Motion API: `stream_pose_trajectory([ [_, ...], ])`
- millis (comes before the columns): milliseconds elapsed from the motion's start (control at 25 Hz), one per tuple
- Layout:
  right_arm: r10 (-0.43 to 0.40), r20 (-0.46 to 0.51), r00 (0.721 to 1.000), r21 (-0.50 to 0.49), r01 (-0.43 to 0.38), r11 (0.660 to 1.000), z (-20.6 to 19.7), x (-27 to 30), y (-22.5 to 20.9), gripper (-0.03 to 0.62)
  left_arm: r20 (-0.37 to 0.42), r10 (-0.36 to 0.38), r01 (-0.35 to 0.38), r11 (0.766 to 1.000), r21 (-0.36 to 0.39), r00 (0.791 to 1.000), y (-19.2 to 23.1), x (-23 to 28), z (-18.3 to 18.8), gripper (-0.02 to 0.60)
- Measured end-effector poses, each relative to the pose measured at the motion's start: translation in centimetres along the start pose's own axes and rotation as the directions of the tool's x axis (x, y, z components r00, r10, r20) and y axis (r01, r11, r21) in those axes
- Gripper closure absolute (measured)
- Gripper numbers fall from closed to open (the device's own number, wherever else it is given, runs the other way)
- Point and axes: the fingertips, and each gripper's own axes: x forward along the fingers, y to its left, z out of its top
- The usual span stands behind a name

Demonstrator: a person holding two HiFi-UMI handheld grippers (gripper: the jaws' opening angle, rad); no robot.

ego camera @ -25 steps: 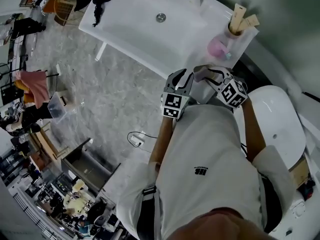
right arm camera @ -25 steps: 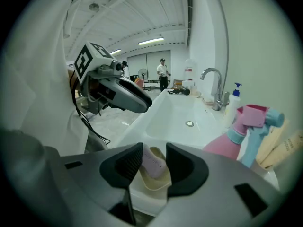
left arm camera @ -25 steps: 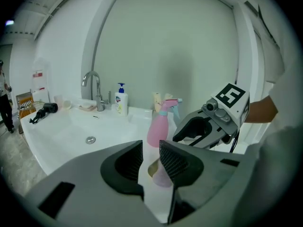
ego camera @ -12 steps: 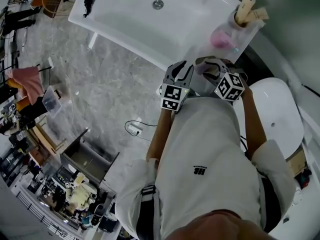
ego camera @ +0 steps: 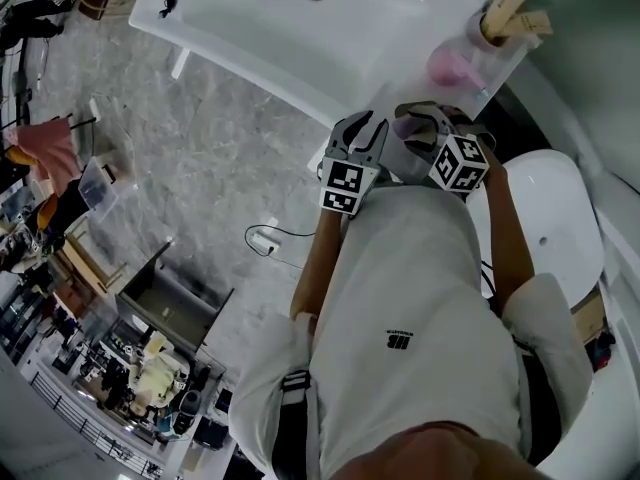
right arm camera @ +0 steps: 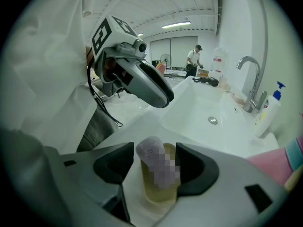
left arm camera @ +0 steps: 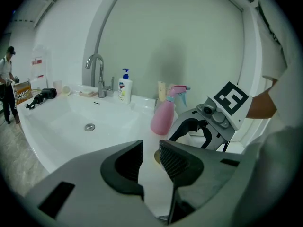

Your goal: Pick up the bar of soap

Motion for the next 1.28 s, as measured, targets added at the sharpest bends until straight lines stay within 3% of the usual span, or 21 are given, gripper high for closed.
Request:
stream_pose_trajectory([
  [520, 0.026, -0.010, 1.000, -0.056, -0.027, 0.998, -0.2, 2.2, 0.5, 0.316, -0.015, 0.019, -0.019, 1.000, -0.008, 1.000, 0.4, -0.3, -0.9, 0.456],
  [1280, 0.001, -0.079, 0.997, -0.151, -0.013, 0.988, -1.1, 4.4, 0.5, 0.318, -0.019, 0.041, -0.041, 0.999, -0.002, 0.999, 0.7, -1.4, -1.8, 0.456],
])
